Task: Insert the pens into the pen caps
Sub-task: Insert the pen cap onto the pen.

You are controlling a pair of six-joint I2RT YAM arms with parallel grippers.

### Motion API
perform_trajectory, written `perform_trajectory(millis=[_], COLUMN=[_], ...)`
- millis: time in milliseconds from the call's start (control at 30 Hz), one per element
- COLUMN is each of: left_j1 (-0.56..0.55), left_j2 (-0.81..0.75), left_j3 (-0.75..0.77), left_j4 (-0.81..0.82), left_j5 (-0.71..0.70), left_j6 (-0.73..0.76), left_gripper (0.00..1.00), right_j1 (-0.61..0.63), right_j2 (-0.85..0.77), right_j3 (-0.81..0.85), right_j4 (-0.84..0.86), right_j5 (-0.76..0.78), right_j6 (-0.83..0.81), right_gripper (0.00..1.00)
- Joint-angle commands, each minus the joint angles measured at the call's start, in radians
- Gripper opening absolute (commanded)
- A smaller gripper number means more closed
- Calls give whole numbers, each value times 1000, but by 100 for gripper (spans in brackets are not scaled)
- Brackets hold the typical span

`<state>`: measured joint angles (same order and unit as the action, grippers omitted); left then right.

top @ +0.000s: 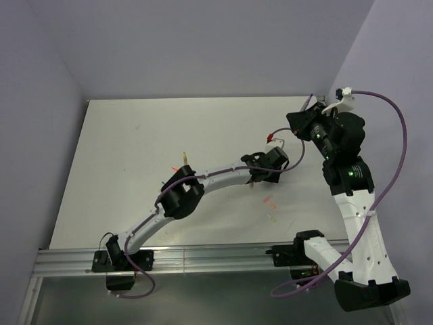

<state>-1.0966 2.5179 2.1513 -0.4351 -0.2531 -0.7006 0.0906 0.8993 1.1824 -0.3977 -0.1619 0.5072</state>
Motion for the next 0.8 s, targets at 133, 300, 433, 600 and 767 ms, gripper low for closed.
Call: perform_trajectory(millis=[133, 300, 433, 600, 767], left_j1=[-11, -11, -11, -11, -11], left_j2=[19, 6, -5, -13, -40], left_j3=[7, -44, -80, -87, -90], left_j4=[-47, -50, -51, -54, -54], left_j5=[-21, -34, -48, -69, -107], left_j6=[-2, 3, 10, 30, 65], left_gripper=[39, 32, 26, 13, 0], right_j1=[-14, -18, -20, -20, -22], right_j2=[-28, -31, -33, -30, -28], right_j3=[-7, -12, -13, -18, -17], right_j4=[34, 34, 36, 37, 37], right_j5=[-5, -5, -7, -10, -8], right_j6=[-7, -7, -7, -6, -6], right_gripper=[0, 0, 0, 0, 0])
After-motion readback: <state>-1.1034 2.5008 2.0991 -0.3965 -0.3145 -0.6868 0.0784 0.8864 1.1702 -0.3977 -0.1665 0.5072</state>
